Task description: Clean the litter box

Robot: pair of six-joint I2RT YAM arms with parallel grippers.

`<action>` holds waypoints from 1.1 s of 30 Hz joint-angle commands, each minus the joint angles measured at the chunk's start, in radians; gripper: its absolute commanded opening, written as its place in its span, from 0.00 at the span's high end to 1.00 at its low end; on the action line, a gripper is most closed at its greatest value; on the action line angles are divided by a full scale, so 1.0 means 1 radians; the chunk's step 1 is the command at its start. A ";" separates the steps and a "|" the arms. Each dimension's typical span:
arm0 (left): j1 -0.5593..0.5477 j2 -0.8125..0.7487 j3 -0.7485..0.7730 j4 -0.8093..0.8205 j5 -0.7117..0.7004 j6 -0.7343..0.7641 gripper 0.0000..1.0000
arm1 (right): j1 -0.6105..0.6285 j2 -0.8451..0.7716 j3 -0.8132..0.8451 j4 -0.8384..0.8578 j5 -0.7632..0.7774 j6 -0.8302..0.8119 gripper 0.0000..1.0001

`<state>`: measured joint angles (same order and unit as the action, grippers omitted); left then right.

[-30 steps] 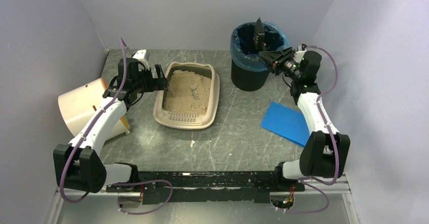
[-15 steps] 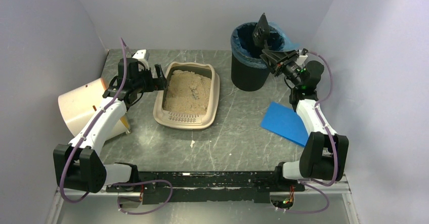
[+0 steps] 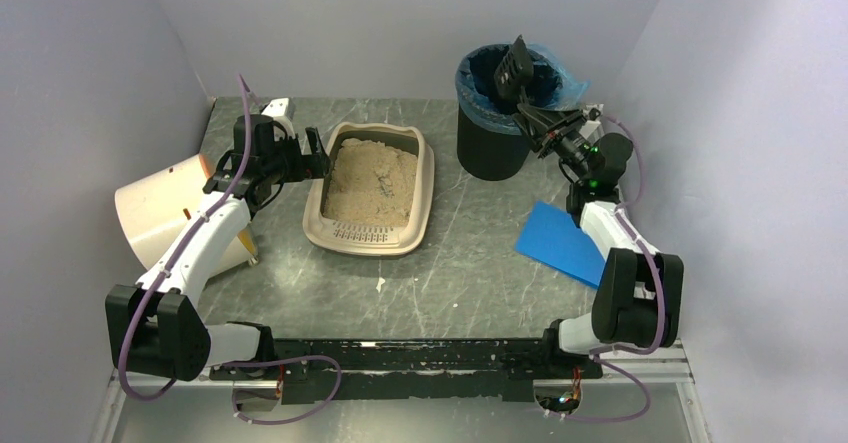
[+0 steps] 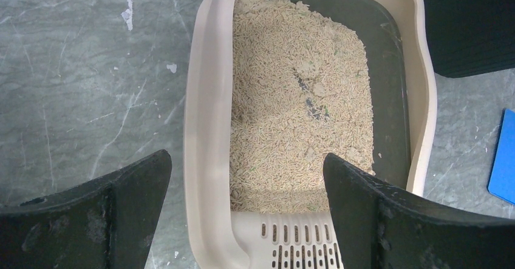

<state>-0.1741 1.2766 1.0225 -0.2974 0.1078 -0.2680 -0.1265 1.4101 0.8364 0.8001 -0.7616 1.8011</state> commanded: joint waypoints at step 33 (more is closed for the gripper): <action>-0.001 0.312 0.086 -0.055 0.039 -0.046 0.03 | 0.098 -0.179 0.332 -0.833 0.196 -0.861 1.00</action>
<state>-0.1741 1.5501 1.0672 -0.3370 0.1024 -0.2996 -0.1005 1.2617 1.1282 0.1509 -0.6556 1.1419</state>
